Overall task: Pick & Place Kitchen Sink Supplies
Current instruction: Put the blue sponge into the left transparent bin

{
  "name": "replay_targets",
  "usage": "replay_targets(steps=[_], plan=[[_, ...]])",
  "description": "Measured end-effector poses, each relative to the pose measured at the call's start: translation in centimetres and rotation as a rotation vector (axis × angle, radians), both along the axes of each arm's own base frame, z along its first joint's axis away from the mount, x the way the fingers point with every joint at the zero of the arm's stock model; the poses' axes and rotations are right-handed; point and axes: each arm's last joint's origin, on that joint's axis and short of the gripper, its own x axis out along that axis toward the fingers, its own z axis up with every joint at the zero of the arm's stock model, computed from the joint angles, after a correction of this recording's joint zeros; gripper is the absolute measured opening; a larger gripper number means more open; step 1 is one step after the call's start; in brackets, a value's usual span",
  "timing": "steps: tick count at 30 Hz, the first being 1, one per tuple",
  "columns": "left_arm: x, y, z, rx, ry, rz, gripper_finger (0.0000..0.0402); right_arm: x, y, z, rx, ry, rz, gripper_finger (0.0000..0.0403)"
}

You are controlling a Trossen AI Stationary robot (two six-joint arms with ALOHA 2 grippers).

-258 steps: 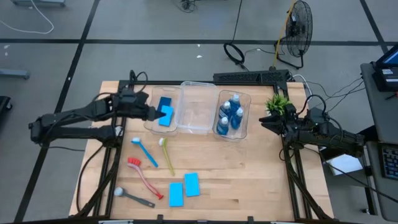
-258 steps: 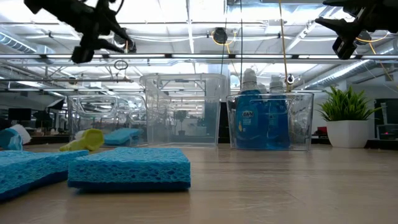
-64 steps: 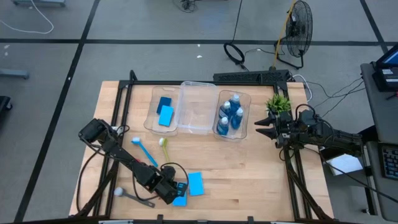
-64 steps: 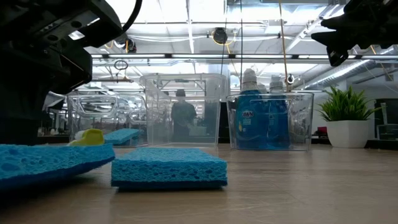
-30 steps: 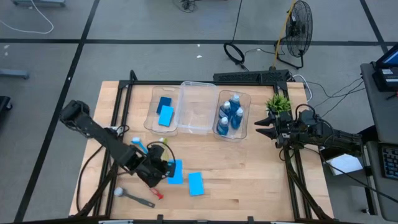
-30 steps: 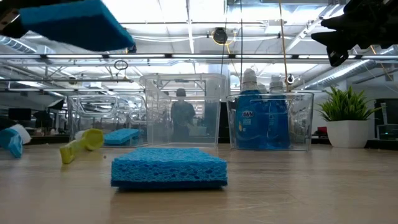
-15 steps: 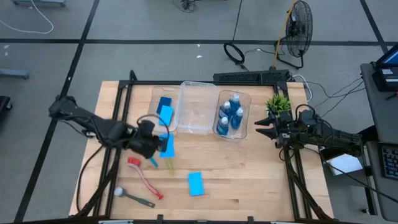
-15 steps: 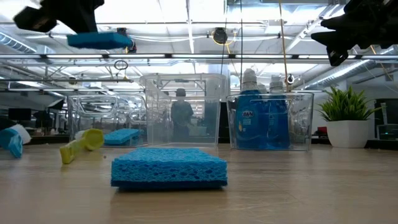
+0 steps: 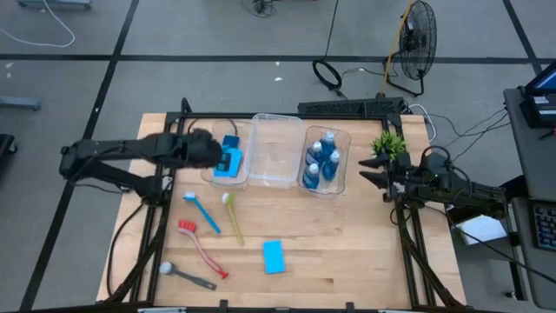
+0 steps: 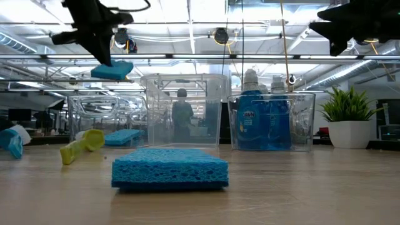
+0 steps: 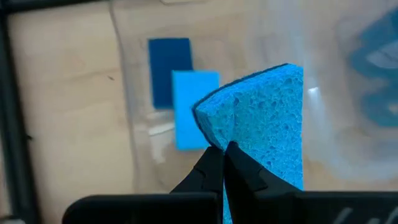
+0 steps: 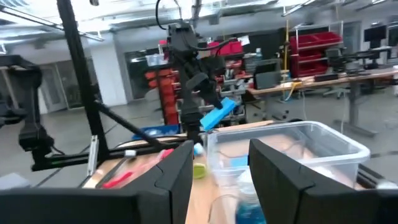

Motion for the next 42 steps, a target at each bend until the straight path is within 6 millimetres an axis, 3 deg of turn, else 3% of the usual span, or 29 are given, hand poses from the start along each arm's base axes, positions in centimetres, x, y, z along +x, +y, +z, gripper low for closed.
replay_targets(steps=[11, 18, 30, 42], plan=[[-0.3, 7.8, -0.9, -0.03, 0.067, -0.038, 0.0, 0.0, -0.1, 0.0, 0.007, 0.0, -0.027, 0.0141], [0.6, 11.5, -3.7, -0.137, 0.126, -0.086, 0.0, 0.0, -0.1, 0.0, 0.009, -0.001, -0.04, 0.0141], [2.0, 14.7, -7.5, -0.236, 0.158, -0.146, 0.0, 0.0, -0.1, 0.0, 0.009, -0.001, -0.044, 0.0141], [1.3, 15.6, -7.7, -0.221, 0.19, -0.145, 0.0028, 0.0, -0.1, 0.0, 0.009, -0.001, -0.044, 0.0141]])
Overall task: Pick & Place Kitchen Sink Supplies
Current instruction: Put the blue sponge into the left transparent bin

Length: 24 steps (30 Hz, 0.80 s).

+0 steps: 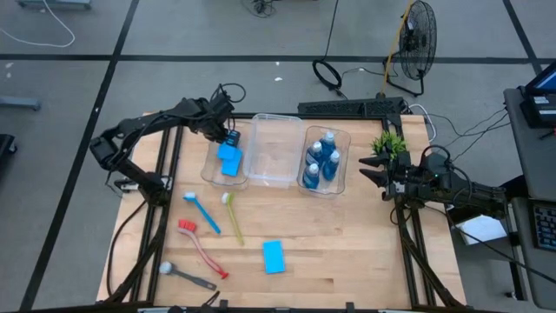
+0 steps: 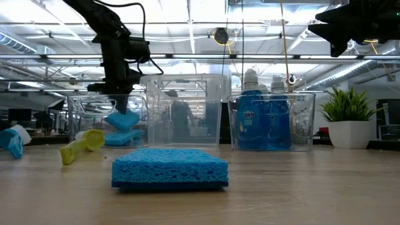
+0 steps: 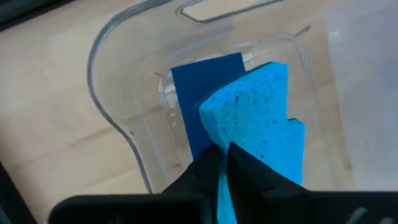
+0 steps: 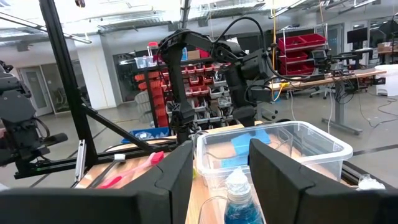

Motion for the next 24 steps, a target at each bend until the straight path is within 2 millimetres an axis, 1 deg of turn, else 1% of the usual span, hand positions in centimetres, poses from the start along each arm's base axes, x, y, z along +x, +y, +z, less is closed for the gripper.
replay_targets(steps=[4, 10, 13, 16, 19, 24], plan=[[0.1, -0.1, 0.0, 0.006, 0.006, -0.032, 0.006, 0.0, 0.0, 0.0, 0.0, 0.0, 0.0, 0.0141], [0.1, -0.2, 0.0, -0.006, -0.003, -0.056, 0.0127, 0.0, 0.0, 0.0, 0.005, 0.0, 0.001, 0.0141], [-0.1, -0.4, 0.5, 0.002, -0.012, -0.056, 0.0161, 0.0, 0.0, 0.0, 0.013, -0.001, 0.002, 0.0141], [-0.4, -0.8, 1.5, 0.027, -0.04, -0.061, 0.0191, 0.0, 0.0, 0.0, 0.023, -0.002, 0.004, 0.0141], [-0.9, -1.7, 3.0, 0.062, -0.089, -0.056, 0.0213, 0.0, 0.0, 0.0, 0.026, -0.002, 0.007, 0.0141], [-1.8, -4.1, 5.8, 0.106, -0.191, -0.034, 0.0227, 0.0, 0.0, 0.0, 0.026, -0.002, 0.008, 0.0141]])
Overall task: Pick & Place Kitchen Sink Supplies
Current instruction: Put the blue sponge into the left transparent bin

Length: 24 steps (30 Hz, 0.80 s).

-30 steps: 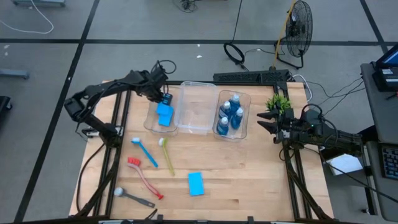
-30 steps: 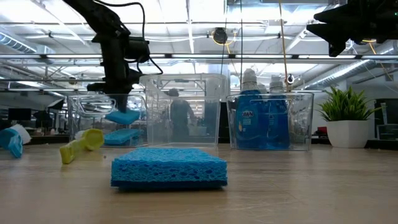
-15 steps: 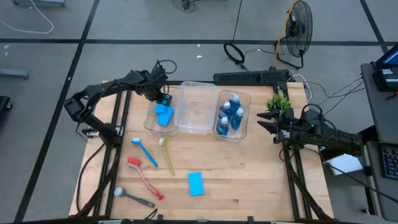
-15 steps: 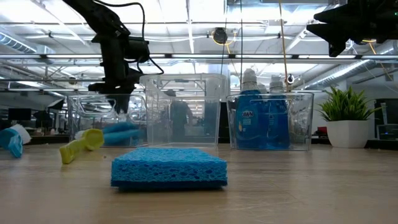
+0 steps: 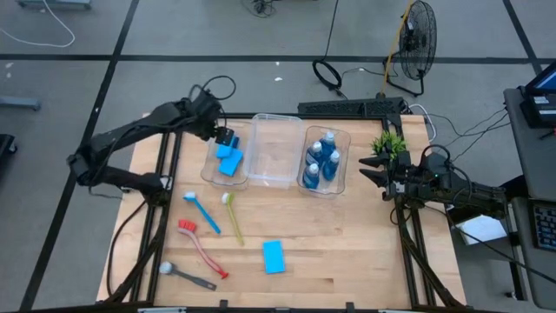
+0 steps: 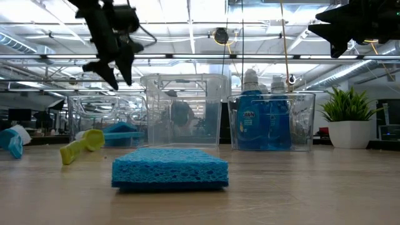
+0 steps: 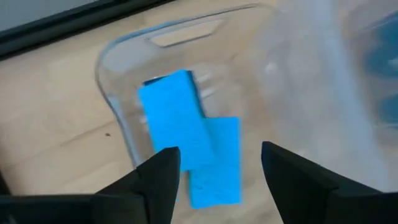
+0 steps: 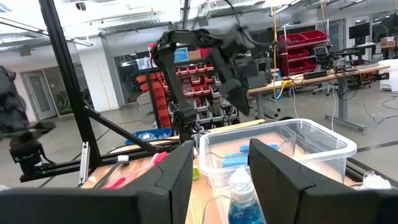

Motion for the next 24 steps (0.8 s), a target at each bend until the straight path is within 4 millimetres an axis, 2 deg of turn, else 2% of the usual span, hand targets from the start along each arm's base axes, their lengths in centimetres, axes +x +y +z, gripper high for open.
replay_targets(steps=[4, 9, 17, 24], plan=[[-0.2, -2.6, 1.9, 0.018, -0.093, -0.019, 0.0227, 0.0, 0.0, 0.0, 0.0, 0.0, 0.001, 0.0141], [0.2, -6.1, 3.2, -0.011, -0.186, -0.071, 0.0228, 0.0, 0.0, -0.1, -0.001, 0.007, 0.0, 0.0141], [2.5, -12.4, 3.3, -0.135, -0.257, -0.193, 0.0228, 0.0, 0.0, -0.1, -0.002, 0.008, 0.001, 0.0141], [4.0, -17.8, 2.9, -0.201, -0.316, -0.214, 0.0228, 0.0, 0.0, -0.1, -0.006, 0.01, 0.003, 0.0141]])
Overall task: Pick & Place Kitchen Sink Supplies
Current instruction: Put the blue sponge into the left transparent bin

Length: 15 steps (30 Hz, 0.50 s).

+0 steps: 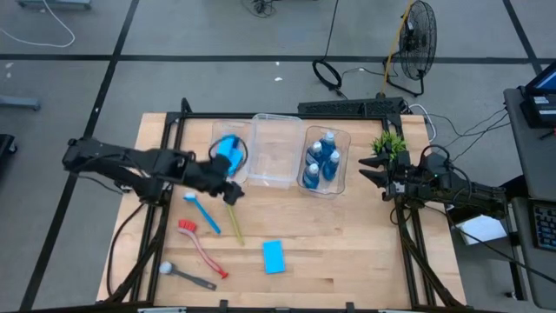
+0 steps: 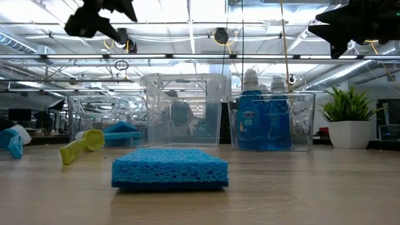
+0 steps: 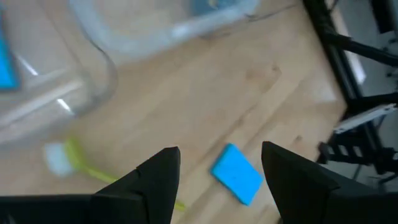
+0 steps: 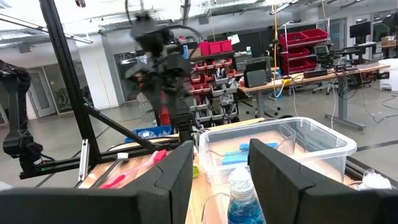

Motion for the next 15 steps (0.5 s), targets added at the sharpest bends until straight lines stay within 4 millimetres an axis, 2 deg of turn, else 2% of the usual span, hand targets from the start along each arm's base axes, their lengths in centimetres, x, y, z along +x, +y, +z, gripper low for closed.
replay_targets(steps=[8, 15], plan=[[1.3, -5.1, -1.6, -0.065, -0.005, 0.026, 0.0228, 0.0, 0.0, -0.1, 0.001, 0.008, 0.0, 0.0141], [4.1, -8.0, -3.0, -0.081, -0.097, -0.05, 0.0228, 0.0, 0.0, -0.1, -0.017, 0.009, -0.002, 0.0141]])
